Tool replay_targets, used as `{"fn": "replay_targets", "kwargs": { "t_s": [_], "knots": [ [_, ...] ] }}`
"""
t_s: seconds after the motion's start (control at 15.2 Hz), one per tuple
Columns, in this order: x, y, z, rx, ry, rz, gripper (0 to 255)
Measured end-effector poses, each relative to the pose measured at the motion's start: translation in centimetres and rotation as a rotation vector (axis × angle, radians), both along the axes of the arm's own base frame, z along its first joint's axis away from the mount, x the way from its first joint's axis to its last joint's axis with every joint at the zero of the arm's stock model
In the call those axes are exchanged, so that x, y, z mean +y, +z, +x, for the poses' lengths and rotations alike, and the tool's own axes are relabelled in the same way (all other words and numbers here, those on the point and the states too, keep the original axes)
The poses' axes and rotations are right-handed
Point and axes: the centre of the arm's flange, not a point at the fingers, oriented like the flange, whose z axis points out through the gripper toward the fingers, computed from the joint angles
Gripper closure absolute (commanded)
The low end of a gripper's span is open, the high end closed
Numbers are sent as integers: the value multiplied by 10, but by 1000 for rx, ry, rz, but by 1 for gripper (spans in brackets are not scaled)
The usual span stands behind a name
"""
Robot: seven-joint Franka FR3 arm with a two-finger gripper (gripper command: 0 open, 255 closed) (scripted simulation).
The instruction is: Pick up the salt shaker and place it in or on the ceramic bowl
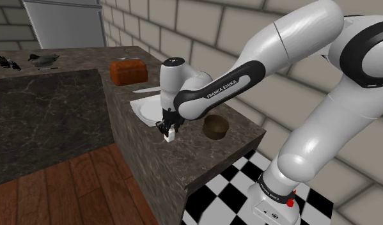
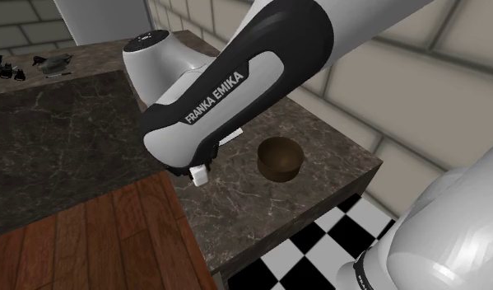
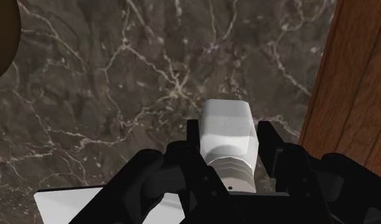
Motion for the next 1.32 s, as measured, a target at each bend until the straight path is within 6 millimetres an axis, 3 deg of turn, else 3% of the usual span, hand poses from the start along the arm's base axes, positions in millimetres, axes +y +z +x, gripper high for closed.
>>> {"fn": "replay_targets", "kwargs": {
  "t_s": [1.32],
  "knots": [
    [1, 105, 1, 0, 0, 0, 255]
  ]
}}
